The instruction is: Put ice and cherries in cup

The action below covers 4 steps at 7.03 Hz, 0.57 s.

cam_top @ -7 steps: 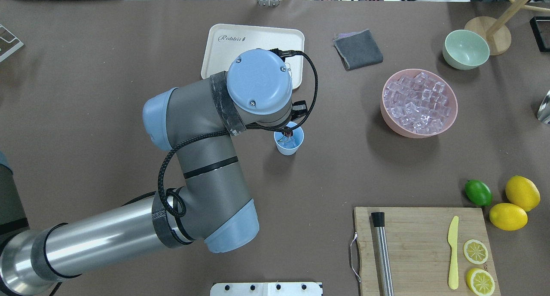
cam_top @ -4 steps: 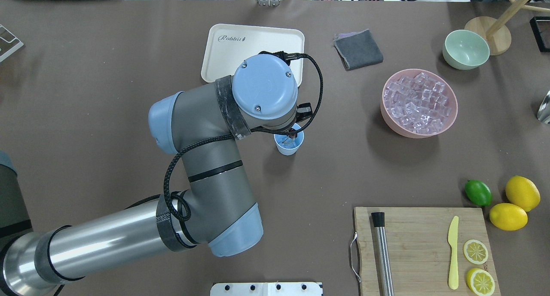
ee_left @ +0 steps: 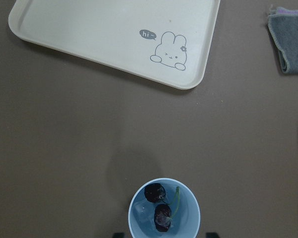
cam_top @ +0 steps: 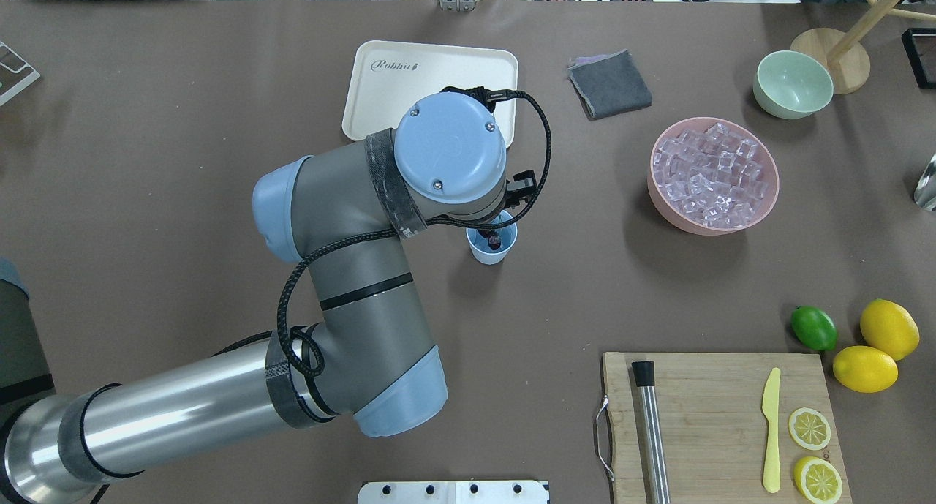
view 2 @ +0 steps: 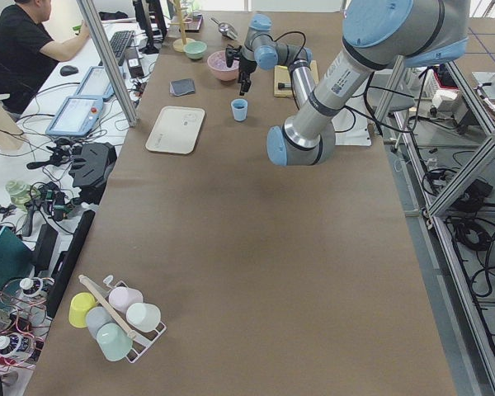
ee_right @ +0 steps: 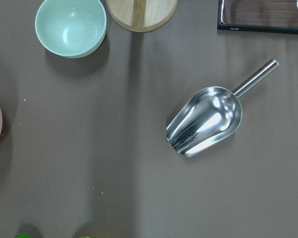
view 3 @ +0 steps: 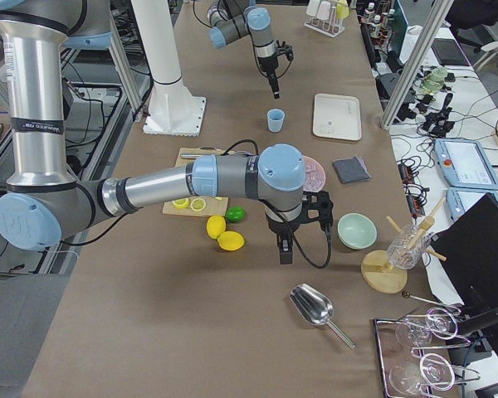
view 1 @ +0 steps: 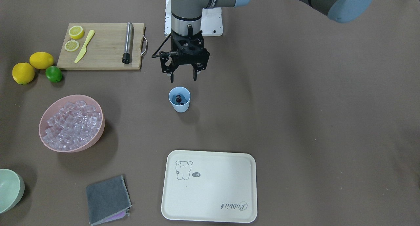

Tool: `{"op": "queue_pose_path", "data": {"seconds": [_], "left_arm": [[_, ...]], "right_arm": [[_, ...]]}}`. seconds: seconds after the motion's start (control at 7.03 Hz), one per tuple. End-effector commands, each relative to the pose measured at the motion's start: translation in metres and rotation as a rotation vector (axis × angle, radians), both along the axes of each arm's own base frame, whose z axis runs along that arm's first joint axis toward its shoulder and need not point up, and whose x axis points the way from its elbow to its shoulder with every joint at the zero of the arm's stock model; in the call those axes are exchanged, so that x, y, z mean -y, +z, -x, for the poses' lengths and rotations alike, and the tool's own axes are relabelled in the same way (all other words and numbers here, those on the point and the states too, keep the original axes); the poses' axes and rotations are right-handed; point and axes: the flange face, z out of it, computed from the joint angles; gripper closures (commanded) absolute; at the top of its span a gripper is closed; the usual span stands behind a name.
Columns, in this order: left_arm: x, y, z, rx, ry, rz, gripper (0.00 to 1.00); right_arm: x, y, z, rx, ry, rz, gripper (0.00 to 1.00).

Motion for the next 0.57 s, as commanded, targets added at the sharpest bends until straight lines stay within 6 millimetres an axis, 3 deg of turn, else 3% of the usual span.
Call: {"op": "queue_pose_path", "data": {"seconds": [0.0, 0.14, 0.43], "left_arm": [[0.003, 0.026, 0.051, -0.002, 0.000, -0.046, 0.02], [0.011, 0.073, 0.119, 0.023, 0.075, -0.097, 0.02], [0.071, 0.181, 0.270, 0.060, 0.202, -0.062, 0.02]], "right_arm": [[-0.001, -0.001, 0.000, 0.001, 0.001, 0.000, 0.00], [0.000, 0.001, 0.001, -0.001, -0.001, 0.000, 0.01], [-0.002, 0.000, 0.000, -0.002, -0.003, -0.009, 0.01]]}}
